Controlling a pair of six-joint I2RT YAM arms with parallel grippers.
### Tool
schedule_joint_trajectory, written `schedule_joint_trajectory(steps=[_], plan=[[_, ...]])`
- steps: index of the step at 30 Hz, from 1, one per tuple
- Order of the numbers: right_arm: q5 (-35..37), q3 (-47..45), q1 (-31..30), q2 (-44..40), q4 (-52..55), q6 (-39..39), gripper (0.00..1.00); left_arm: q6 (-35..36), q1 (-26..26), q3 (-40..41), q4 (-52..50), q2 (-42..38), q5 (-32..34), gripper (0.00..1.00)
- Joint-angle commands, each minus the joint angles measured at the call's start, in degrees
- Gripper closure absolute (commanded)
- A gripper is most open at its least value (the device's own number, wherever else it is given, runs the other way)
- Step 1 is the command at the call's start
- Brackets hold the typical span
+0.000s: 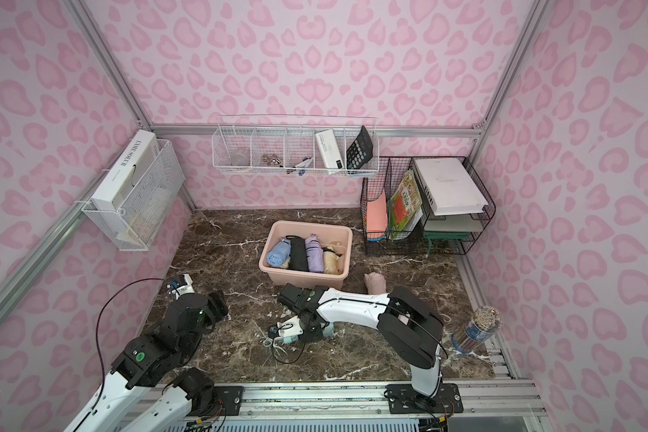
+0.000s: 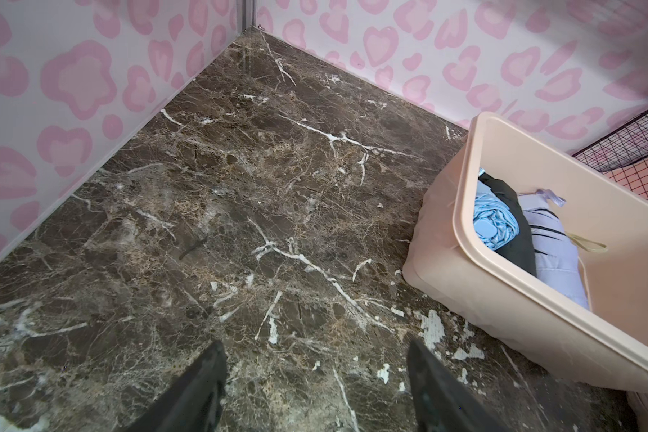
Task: Put the umbrella into the storage box
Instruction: Pick up the umbrella from the center of the board.
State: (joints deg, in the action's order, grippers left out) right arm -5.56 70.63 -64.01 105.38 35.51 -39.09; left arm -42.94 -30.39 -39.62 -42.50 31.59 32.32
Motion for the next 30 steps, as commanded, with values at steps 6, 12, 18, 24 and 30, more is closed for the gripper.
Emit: schedule_joint_trajectory(steps=[6,12,18,24,30], plan=[[-5.2,-1.5,1.2,-8.3,-5.3,7.1,0.99,2.1,0.1,-0.9,4.9,2.8,-1.6,0.24],[-7.6,-2.0,3.8,-15.3,-9.5,14.0,1.00,1.4,0.1,-3.8,5.7,7.2,-0.8,0.24],[-6.7,-1.8,7.8,-20.9,-16.5,27.9,1.00,3.3,1.3,-7.1,9.4,13.4,-5.0,0.24],[-8.0,-2.2,12.3,-23.1,-23.2,41.5,1.00,3.3,4.9,-8.9,15.5,20.5,-14.4,0.23],[-4.6,4.5,15.1,-21.6,-24.5,57.9,1.00,5.4,6.8,-12.5,19.2,27.8,-21.5,0.23]])
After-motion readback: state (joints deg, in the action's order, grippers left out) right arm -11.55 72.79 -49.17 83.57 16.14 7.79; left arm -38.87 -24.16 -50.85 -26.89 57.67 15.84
